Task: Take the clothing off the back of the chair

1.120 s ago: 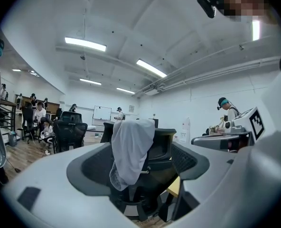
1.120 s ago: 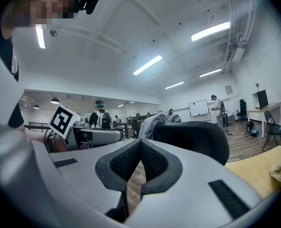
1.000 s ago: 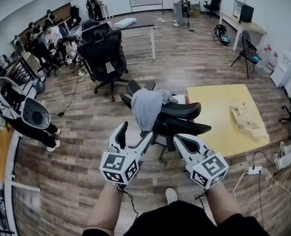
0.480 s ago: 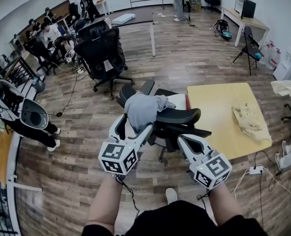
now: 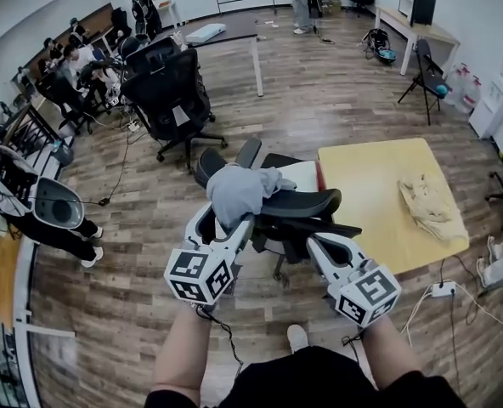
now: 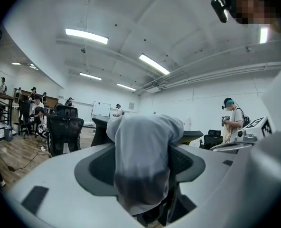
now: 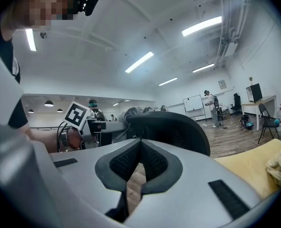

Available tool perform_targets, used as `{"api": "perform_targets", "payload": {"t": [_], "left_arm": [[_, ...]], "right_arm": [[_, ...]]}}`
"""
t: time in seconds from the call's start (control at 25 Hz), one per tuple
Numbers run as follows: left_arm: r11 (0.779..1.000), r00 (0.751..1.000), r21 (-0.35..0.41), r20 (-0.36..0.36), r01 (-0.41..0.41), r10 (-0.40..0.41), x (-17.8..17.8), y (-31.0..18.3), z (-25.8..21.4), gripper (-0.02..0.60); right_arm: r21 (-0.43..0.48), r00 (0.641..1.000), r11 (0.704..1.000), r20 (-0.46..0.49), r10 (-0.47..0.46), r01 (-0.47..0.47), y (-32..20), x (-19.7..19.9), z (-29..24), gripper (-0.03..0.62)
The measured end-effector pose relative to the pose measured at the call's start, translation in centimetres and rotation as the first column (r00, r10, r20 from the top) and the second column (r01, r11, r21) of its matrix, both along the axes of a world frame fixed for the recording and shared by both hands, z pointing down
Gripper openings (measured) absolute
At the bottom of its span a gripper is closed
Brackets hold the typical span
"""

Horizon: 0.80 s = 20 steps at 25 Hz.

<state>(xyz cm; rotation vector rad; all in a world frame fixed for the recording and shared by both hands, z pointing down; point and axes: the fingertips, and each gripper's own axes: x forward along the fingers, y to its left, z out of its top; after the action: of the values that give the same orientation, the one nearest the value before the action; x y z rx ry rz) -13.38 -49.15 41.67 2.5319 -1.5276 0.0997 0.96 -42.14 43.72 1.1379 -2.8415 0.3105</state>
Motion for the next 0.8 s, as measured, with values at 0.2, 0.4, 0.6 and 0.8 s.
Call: {"api": "perform_targets", "payload": {"t": [0.2,0.4,0.6,0.8], "left_arm": [[0.999,0.998,0.006,0.039,0.046,-0.046,-0.9,0.5,-0.2,0.193],[0.999,0.998,0.007,0.050,0.048,-0.048,-1.0,1.6,-0.4,0.129],[0.999,0.998,0.014,0.047,0.045,-0.045,-1.5,3.1,-1.3,0.067],[0.999,0.998,0.022,0.049,0.032,-0.033,-2.0,5.2,-1.9,0.063]], "right_arm": [[0.001,1.000,1.000,0.005,0.005,-0.005,0.5,0.0,-0.3,0.014],[0.010,1.000,1.000,0.007,0.003,-0.003,1.5,-0.6,-0.7,0.014],[0.023,1.000,1.000,0.008,0.003,-0.004,2.9,-1.3,-1.5,0.012],[0.037,1.000,0.999,0.008,0.005,-0.005,4.6,-2.1,-2.2,0.014]]}}
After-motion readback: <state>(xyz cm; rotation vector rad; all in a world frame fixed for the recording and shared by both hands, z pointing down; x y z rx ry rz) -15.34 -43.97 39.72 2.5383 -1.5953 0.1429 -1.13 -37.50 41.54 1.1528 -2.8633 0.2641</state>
